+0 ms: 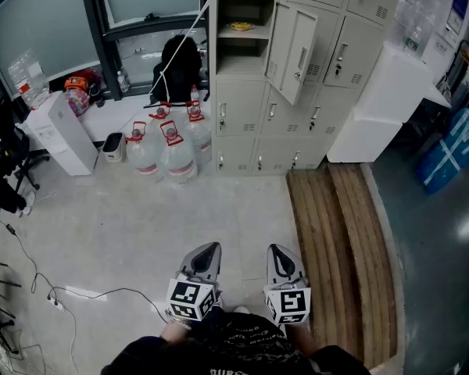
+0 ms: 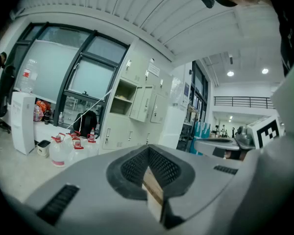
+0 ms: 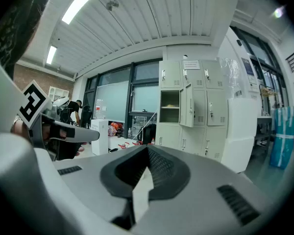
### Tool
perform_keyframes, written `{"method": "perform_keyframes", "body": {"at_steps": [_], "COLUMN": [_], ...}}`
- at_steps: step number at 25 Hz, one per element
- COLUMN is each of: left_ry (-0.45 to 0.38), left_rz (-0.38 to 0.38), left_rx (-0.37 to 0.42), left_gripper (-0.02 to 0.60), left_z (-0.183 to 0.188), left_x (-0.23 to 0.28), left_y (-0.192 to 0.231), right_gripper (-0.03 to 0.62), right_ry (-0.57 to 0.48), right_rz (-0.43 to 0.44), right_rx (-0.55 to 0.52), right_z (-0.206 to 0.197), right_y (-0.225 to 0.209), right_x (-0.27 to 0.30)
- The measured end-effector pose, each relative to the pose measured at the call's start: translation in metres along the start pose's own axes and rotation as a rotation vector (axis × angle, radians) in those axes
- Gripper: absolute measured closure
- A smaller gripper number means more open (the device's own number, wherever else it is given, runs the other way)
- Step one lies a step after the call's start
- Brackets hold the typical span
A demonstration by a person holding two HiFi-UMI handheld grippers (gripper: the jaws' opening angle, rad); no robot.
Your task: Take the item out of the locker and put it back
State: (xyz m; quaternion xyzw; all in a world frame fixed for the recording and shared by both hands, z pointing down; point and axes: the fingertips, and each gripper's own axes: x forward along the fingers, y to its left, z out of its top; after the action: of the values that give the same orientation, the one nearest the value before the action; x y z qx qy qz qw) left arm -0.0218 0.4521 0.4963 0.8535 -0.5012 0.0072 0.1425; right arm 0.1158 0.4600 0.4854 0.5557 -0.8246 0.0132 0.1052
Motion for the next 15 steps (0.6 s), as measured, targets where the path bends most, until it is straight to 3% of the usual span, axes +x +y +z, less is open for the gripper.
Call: {"method": "perform_keyframes", "body": {"at_steps": [15], "left_ry": [-0.021], "left_rz": [-0.033], "left_rx": [0.000], "left_gripper": [0.578], "left_z": [0.015], "left_x": [0.007], "left_y": [0.047], "right_gripper": [0.591], "right_ry": [-0.012], "right_rz": [-0.066], "right_rx": [0.044], "right_z": [0.008], "right_y": [0.017], "right_x": [0.029]}}
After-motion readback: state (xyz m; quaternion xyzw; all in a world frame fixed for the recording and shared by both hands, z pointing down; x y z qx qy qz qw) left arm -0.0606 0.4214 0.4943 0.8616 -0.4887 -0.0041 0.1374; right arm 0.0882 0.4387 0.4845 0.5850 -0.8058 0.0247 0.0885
